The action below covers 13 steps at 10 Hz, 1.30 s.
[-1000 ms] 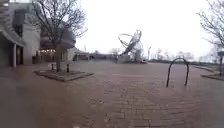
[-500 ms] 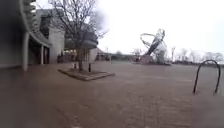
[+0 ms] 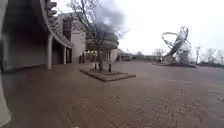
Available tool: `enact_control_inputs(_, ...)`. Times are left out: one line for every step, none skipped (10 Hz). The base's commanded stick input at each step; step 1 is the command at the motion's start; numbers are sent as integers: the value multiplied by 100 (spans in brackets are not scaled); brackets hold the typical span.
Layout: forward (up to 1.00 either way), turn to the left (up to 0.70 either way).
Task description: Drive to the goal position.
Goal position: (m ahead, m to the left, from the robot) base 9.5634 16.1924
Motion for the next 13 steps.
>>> enact_control_inputs(30,0)
enact_control_inputs(30,0)
enact_control_inputs(30,0)
enact_control_inputs(30,0)
enact_control_inputs(30,0)
enact_control_inputs(30,0)
enact_control_inputs(30,0)
enact_control_inputs(30,0)
enact_control_inputs(30,8)
enact_control_inputs(30,73)
enact_control_inputs(30,75)
enact_control_inputs(30,75)
enact_control_inputs(30,75)
